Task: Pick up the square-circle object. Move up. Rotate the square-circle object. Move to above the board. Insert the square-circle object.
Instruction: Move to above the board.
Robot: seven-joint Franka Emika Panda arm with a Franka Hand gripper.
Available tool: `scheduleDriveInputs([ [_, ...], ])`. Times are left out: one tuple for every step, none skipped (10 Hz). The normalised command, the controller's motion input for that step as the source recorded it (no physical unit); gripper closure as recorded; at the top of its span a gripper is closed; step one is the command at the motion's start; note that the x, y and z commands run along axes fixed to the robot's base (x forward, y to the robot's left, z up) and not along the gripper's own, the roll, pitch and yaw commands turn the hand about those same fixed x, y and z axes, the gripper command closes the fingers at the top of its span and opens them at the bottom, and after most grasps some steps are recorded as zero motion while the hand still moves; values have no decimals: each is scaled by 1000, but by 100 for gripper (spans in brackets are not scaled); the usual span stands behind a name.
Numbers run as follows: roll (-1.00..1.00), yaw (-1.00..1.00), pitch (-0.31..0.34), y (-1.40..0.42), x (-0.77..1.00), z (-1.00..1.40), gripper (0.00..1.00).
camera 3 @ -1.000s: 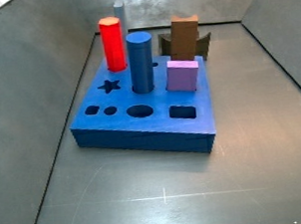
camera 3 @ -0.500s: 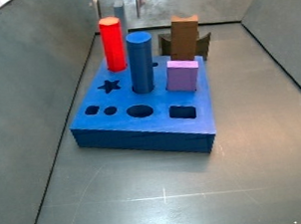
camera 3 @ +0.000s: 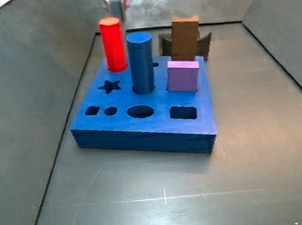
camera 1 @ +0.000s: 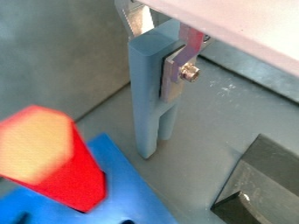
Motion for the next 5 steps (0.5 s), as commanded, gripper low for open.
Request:
scheduleDriveInputs([
  [-131,-209,-200,-185,-176,1000,100],
  [-131,-98,-91,-166,-158,1000,100],
  [-133,-61,-22,-156,-145,1000,100],
  [-132,-36,12,-141,-132,1000,100],
  [-129,-30,15,-132,-129,1000,100],
])
